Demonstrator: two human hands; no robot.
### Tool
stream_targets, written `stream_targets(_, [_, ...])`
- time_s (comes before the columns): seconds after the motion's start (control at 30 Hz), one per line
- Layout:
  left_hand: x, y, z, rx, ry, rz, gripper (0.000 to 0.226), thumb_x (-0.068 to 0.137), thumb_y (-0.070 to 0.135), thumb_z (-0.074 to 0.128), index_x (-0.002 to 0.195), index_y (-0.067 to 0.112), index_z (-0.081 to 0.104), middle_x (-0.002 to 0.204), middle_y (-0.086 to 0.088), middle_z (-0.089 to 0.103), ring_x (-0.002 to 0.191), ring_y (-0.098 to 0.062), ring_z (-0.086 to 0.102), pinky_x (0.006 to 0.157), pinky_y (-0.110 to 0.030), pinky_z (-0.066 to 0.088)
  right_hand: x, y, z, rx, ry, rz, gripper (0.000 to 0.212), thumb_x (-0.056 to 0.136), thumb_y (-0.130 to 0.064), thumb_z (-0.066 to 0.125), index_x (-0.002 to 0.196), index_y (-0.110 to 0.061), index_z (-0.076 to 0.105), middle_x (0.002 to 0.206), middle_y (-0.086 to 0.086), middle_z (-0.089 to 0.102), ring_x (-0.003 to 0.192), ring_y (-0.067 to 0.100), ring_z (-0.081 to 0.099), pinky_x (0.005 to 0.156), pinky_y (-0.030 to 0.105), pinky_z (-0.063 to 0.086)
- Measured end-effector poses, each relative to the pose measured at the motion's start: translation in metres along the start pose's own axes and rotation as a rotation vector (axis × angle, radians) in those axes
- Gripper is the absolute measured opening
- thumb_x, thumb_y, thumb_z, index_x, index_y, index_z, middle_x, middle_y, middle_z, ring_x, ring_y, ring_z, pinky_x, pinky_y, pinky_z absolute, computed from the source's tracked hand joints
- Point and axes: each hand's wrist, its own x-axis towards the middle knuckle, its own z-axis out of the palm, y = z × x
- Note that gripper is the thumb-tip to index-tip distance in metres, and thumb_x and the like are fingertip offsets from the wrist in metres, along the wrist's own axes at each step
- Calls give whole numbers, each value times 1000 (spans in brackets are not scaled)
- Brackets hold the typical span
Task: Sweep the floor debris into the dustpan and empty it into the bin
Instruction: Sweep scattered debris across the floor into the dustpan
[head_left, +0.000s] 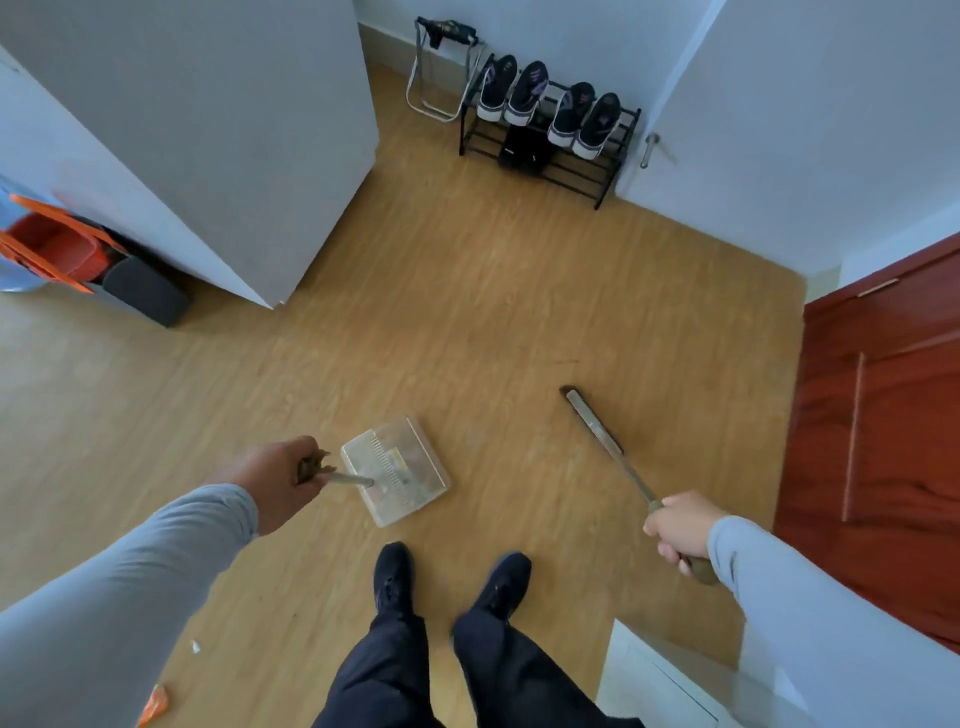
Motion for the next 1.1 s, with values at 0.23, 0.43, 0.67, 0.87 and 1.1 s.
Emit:
stream_targets(0.23, [1, 0, 28, 49, 27, -12, 14, 97, 41, 55, 101, 28, 56, 77, 9, 60, 64, -10, 57, 50, -24, 39, -28, 0, 127, -160, -53, -68, 58, 89, -11, 45, 147, -17, 40, 96, 2, 65, 76, 21, 69, 72, 31, 60])
stream_targets(0.43, [4, -18, 28, 52, 41, 29, 16, 96, 44, 52, 99, 28, 55, 78, 9, 61, 66, -13, 60, 58, -29, 50, -66, -4, 160, -54, -305, -119, 70, 93, -13, 50, 157, -30, 27, 86, 0, 61, 59, 14, 56, 48, 25, 45])
stream_targets(0.67, [2, -29, 26, 49, 34, 57, 20, 96, 46, 49, 103, 27, 54, 82, 8, 61, 70, -15, 60, 63, -32, 55, -86, 20, 93, 214, -241, -99, 73, 91, -3, 58, 155, -26, 33, 65, 9, 51, 42, 14, 36, 41, 22, 33])
stream_targets(0.87, [8, -24, 28, 60, 27, 77, 17, 98, 42, 47, 103, 28, 53, 79, 9, 60, 68, -13, 59, 52, -27, 45, -62, -30, 141, -194, 89, -92, 70, 87, -17, 46, 154, -31, 34, 108, 6, 67, 71, 24, 63, 57, 24, 47])
stream_targets(1.1, [14, -25, 29, 68, 48, 92, 19, 98, 42, 45, 106, 26, 53, 79, 7, 61, 67, -14, 60, 54, -27, 48, -88, -43, 179, -196, -250, -140, 71, 87, -9, 50, 154, -25, 36, 72, 4, 63, 56, 17, 57, 50, 29, 50])
